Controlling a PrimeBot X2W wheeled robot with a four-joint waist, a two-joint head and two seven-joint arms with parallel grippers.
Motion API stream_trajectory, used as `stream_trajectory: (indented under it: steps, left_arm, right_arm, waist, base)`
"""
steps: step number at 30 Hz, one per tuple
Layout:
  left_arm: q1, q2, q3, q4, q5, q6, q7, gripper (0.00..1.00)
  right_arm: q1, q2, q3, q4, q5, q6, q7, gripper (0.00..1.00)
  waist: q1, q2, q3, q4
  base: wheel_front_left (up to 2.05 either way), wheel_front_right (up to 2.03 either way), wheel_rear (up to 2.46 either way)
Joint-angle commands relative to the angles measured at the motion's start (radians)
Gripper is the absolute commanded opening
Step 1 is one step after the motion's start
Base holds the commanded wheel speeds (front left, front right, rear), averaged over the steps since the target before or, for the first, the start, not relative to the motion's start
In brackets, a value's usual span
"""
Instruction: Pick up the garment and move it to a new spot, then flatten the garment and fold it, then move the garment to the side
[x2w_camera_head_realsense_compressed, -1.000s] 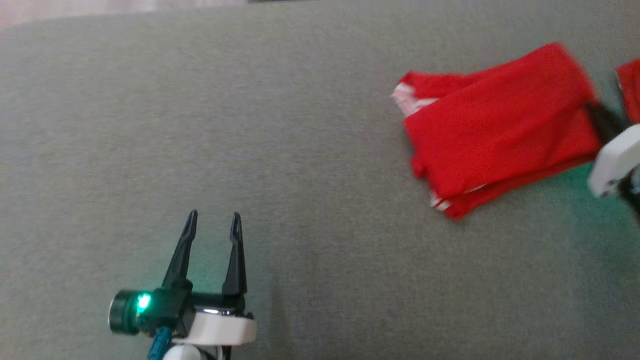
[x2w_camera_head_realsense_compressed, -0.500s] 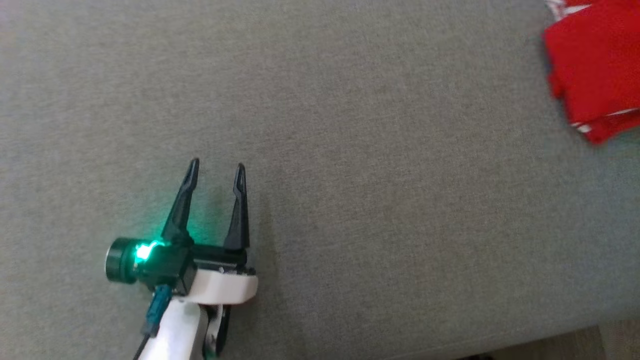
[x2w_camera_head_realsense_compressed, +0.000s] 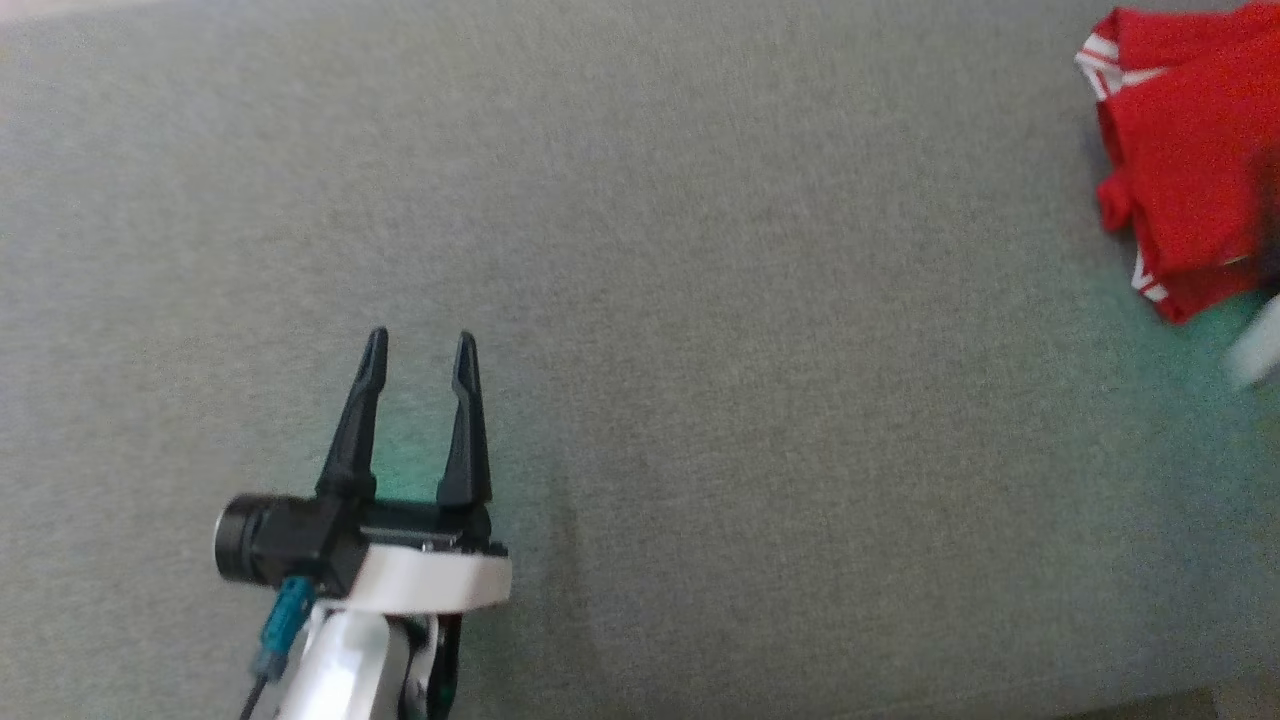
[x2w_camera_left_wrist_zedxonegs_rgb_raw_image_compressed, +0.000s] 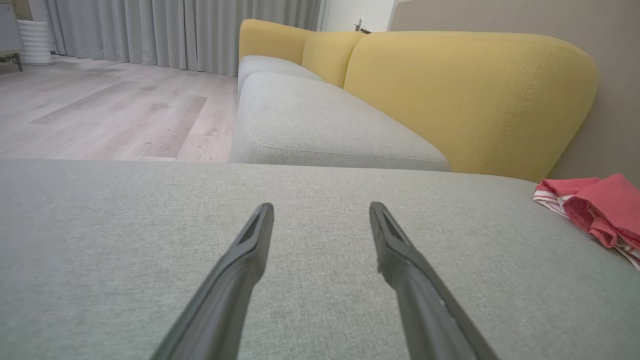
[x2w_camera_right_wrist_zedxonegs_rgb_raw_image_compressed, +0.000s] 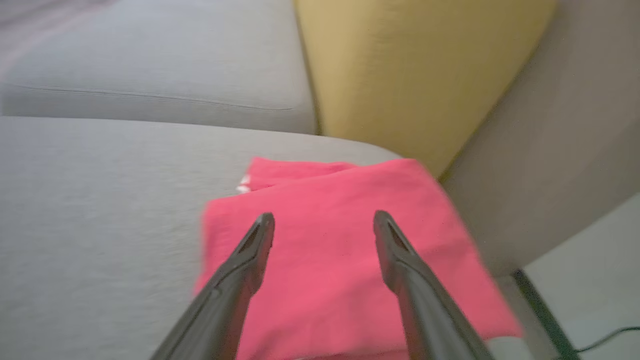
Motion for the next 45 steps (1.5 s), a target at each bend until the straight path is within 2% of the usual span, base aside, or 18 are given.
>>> stream_trajectory:
  steps: [1, 7, 12, 16, 20, 27, 41, 42, 43, 45]
  left_arm:
    - [0.013, -0.002, 0.028, -0.03, -0.004, 0.001, -0.008, 1.0]
    - [0.076, -0.002, 0.05, 0.0, -0.01, 0.014, -0.008, 1.0]
    - [0.147, -0.002, 0.066, -0.006, -0.016, 0.008, -0.008, 1.0]
    - [0.211, -0.002, 0.082, -0.033, -0.006, 0.001, -0.008, 1.0]
    - [0.257, -0.002, 0.093, -0.068, 0.013, -0.016, -0.008, 1.0]
    - [0.315, -0.002, 0.108, -0.102, 0.049, -0.044, -0.008, 1.0]
    - [0.343, -0.002, 0.134, -0.088, 0.066, -0.043, -0.008, 1.0]
    - [0.343, -0.002, 0.136, -0.085, 0.068, -0.037, -0.008, 0.0]
    - [0.369, 0.002, 0.099, -0.054, 0.062, -0.041, 0.0, 0.0]
    - [0.377, 0.001, 0.096, -0.015, 0.063, -0.04, 0.005, 0.0]
  right_arm:
    - [0.031, -0.001, 0.021, -0.045, -0.006, -0.001, -0.015, 1.0]
    - [0.18, 0.162, 0.145, -0.082, 0.021, -0.001, -0.133, 1.0]
    - [0.284, 0.245, 0.237, -0.037, 0.051, -0.001, -0.29, 1.0]
    - [0.355, 0.302, 0.228, -0.013, 0.026, -0.001, -0.337, 1.0]
    - [0.453, 0.36, 0.154, -0.154, -0.043, -0.001, -0.339, 1.0]
    - [0.576, 0.402, 0.137, -0.264, -0.102, -0.001, -0.339, 1.0]
    - [0.606, 0.423, 0.147, -0.295, -0.102, -0.001, -0.339, 1.0]
    - [0.607, 0.424, 0.146, -0.296, -0.102, -0.001, -0.339, 0.0]
    - [0.635, 0.425, 0.126, -0.258, -0.1, 0.0, -0.328, 0.0]
    - [0.641, 0.425, 0.128, -0.221, -0.1, 0.0, -0.327, 0.0]
  waist:
    - [0.0001, 0.0, -0.061, 0.03]
    - [0.0001, 0.0, -0.182, 0.077]
    - [0.0001, 0.0, -0.279, 0.112]
    - [0.0001, 0.0, -0.346, 0.135]
    - [0.0001, 0.0, -0.384, 0.154]
    - [0.0001, 0.0, -0.418, 0.151]
    - [0.0001, 0.0, -0.427, 0.137]
    - [0.0001, 0.0, -0.427, 0.137]
    - [0.0001, 0.0, -0.427, 0.137]
    - [0.0001, 0.0, -0.427, 0.137]
  base:
    - [0.0, 0.0, 0.0]
    - [0.0, 0.0, 0.0]
    - [0.0, 0.0, 0.0]
    - [0.0, 0.0, 0.0]
    - [0.0, 0.0, 0.0]
    - [0.0, 0.0, 0.0]
    - [0.0, 0.0, 0.0]
    - [0.0, 0.0, 0.0]
    - [0.0, 0.0, 0.0]
    - [0.0, 0.0, 0.0]
